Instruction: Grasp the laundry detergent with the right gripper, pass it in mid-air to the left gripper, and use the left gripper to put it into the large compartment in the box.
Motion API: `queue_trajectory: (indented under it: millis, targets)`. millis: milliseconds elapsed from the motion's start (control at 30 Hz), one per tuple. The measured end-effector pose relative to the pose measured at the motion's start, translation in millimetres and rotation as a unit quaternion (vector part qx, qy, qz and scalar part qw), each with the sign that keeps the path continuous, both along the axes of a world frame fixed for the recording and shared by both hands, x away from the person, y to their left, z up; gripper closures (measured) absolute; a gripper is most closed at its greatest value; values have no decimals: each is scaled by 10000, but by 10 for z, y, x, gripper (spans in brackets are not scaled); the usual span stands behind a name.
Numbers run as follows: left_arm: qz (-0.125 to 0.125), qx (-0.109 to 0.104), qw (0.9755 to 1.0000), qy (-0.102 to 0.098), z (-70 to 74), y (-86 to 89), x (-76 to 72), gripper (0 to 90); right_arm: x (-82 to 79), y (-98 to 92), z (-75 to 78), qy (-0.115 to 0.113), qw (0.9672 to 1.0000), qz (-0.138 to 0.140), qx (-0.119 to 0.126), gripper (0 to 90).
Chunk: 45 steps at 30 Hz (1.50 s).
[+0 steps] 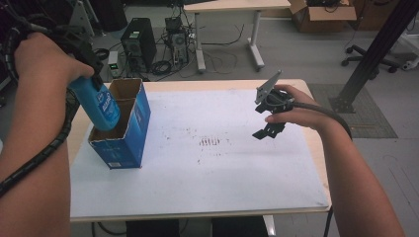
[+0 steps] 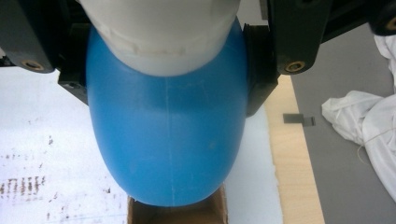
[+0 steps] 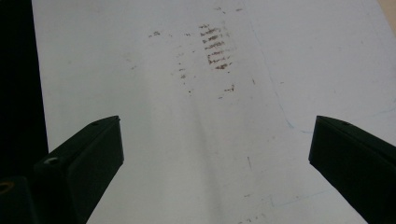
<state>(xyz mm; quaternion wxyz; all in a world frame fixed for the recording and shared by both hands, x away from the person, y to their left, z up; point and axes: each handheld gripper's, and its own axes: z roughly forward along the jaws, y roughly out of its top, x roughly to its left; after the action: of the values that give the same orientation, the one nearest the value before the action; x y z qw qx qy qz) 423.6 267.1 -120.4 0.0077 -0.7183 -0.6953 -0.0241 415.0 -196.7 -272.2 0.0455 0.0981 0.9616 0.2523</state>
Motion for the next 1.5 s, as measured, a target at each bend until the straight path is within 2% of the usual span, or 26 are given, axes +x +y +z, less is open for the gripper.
queue_trajectory:
  millis: [333,600,800,1100,1500]
  targets:
    - [-101,-13,9999,-60,-243,9,21,380,4,29,-9,12,10000,25,-24,31]
    - [-46,52,9999,-87,-453,57,44,380,24,25,-1,82,9999,17,-127,31]
    - [-50,30,9999,-84,-588,63,60,380,45,25,-18,147,9984,-2,-543,33]
    - [-95,148,9998,-118,-781,30,95,379,42,14,-53,220,9960,-7,-862,35]
    - [-157,159,9997,-107,-1015,-2,122,379,50,22,-101,387,9914,66,-1251,37]
